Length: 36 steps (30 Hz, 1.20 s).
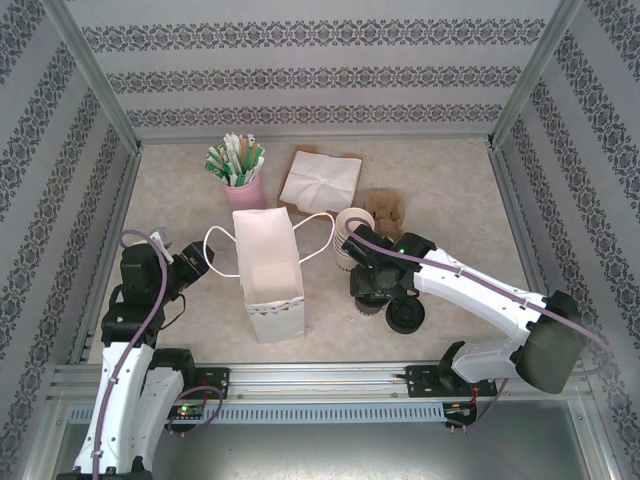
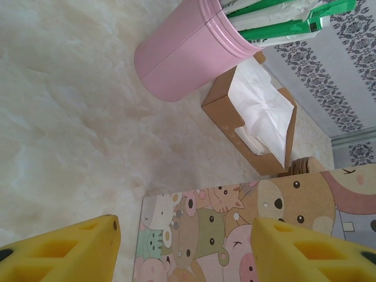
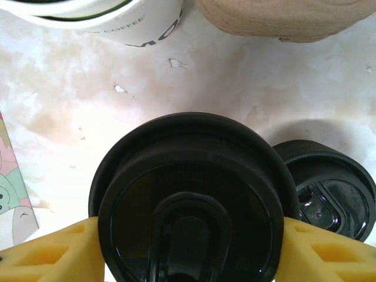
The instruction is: Pack the takeout coffee
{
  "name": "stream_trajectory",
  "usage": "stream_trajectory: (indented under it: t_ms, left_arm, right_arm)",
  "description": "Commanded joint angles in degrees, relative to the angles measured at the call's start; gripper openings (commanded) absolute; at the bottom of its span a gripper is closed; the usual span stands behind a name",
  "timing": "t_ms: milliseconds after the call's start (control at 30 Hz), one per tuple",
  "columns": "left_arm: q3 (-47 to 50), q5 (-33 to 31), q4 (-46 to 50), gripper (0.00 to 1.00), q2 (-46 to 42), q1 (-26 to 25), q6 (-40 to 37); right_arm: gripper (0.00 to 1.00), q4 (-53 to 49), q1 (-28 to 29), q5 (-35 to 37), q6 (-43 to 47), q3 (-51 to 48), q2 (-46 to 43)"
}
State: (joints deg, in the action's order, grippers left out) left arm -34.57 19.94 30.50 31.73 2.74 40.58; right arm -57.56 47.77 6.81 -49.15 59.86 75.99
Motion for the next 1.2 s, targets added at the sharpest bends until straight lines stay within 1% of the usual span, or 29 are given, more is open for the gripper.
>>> stream_trajectory:
  t_ms: [0, 200, 433, 600, 933, 1167]
  left_arm:
    - [-0.6, 1.0, -0.9, 0.61, 0.0, 0.5, 0.3]
    - [-0.6, 1.3, -0.8, 0.61, -0.1, 0.5, 0.3]
    - [-0.9, 1.5, -0.8, 0.61, 0.0, 0.5, 0.0]
    - [-0.9, 1.6, -0.8, 0.61, 0.2, 0.5, 0.2]
    - [-0.9, 1.8, -0.8, 0.61, 0.5, 0.5, 0.2]
    - [-1.0, 1.7, -0.9, 0.61, 0.7, 0.5, 0.0]
  right_arm:
    - [0.59, -2.5, -0.3, -0.4, -0.3, -4.4, 3.0]
    - [0.65, -0.5, -1.8, -2.0, -1.3, -2.2, -0.3]
    - [0.71, -0.7, -2.3, -2.9, -0.9, 0.1, -1.0]
    - [0.73, -2.0, -2.3, -1.8, -0.4, 2.0, -1.9]
    - [0.79, -1.1, -2.3, -2.6, 0.1, 3.3, -3.2]
    - [0.79, -3.7, -2.4, -1.3, 0.9, 4.0, -1.7]
